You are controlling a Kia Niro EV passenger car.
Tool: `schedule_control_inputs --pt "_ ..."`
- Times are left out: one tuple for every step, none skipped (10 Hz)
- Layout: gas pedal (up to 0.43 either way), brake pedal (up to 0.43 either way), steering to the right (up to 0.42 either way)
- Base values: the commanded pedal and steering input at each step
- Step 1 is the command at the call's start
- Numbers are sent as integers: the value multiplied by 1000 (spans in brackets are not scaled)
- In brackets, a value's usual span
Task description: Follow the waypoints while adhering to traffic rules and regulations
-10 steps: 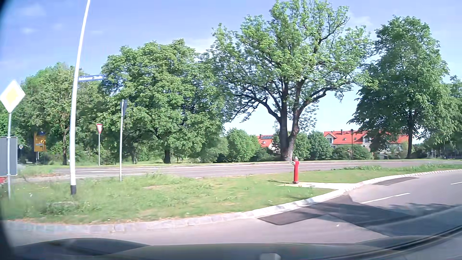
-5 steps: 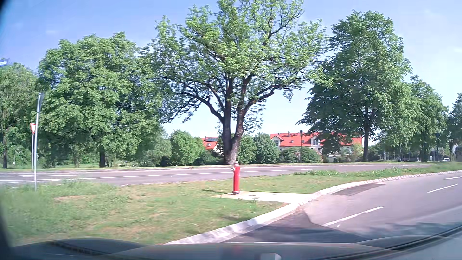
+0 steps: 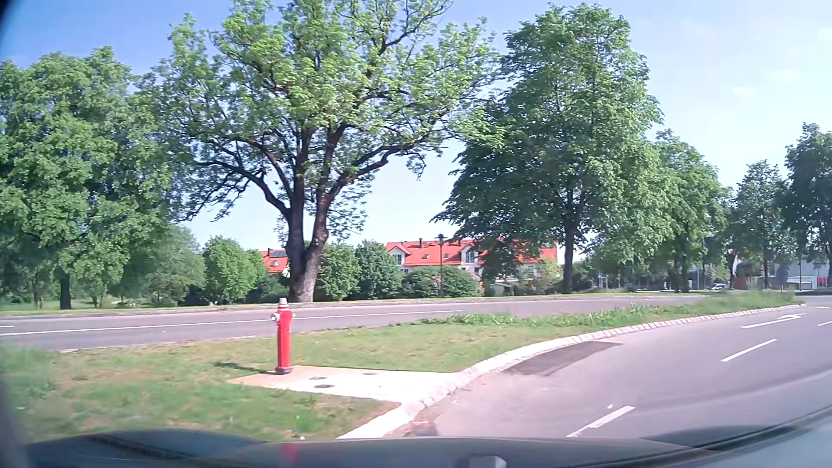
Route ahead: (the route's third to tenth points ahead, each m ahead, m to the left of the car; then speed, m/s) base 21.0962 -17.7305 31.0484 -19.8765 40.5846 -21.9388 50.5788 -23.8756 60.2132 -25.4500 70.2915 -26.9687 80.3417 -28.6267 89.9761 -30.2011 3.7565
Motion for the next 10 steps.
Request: schedule_control_inputs --pt "20 0 385" --pt "28 0 378" --pt "28 0 369" --pt "39 0 360" --pt "39 0 353" --pt "39 0 347" --pt "39 0 339" --pt "39 0 332" --pt "39 0 322" --pt "39 0 307"
